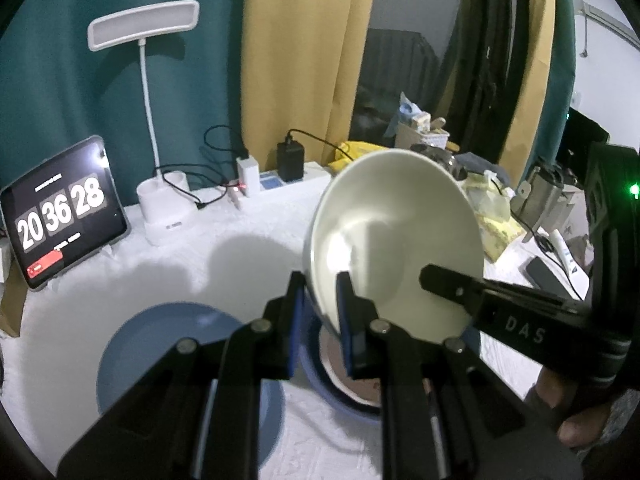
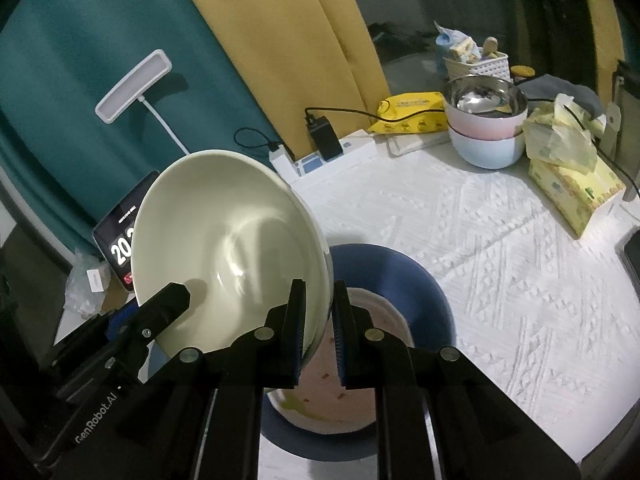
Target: Organize plates and bowls
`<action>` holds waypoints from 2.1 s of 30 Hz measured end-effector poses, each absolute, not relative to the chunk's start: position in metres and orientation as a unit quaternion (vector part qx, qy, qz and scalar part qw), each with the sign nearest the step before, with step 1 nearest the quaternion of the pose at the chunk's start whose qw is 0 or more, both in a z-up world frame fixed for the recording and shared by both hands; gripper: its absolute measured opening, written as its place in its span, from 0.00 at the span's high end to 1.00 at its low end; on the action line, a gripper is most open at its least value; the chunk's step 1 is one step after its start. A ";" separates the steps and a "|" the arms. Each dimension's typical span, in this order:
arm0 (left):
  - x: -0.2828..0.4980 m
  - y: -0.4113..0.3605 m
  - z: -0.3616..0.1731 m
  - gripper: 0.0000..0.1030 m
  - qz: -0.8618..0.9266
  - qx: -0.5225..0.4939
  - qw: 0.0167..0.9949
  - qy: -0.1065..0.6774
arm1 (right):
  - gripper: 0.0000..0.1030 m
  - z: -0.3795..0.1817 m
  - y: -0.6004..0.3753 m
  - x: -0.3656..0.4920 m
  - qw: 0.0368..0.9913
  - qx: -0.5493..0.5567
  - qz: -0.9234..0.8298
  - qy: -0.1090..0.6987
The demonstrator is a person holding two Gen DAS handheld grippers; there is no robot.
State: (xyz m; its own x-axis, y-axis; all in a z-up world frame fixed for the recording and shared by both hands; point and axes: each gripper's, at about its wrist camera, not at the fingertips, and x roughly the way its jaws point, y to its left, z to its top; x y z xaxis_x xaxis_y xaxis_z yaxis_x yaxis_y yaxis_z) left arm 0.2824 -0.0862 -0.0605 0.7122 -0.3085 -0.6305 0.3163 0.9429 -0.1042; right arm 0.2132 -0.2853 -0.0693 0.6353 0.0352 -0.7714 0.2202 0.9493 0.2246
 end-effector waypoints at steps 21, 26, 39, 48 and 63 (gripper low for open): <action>0.284 -0.114 -0.095 0.84 -0.172 0.018 0.909 0.380 | 0.86 -0.097 -0.315 0.199 0.881 0.147 -0.065 0.445; 0.284 -0.114 -0.101 0.84 -0.170 0.022 0.906 0.388 | 0.86 -0.102 -0.315 0.197 0.880 0.140 -0.065 0.449; 0.278 -0.109 -0.115 0.84 -0.158 0.026 0.901 0.404 | 0.85 -0.113 -0.298 0.198 0.873 0.083 -0.069 0.476; 0.272 -0.109 -0.121 0.83 -0.153 0.037 0.901 0.405 | 0.79 -0.115 -0.295 0.202 0.865 0.063 -0.092 0.488; 0.272 -0.103 -0.109 0.82 -0.160 0.030 0.905 0.393 | 0.78 -0.107 -0.292 0.199 0.873 0.057 -0.081 0.478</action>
State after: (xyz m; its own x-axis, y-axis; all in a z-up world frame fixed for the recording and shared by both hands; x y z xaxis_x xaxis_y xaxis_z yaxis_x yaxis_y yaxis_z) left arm 0.2715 -0.1027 -0.1091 0.6397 -0.2664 -0.7209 0.3142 0.9467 -0.0710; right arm 0.1991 -0.2921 -0.1071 0.5290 -0.0878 -0.8440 0.1964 0.9803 0.0211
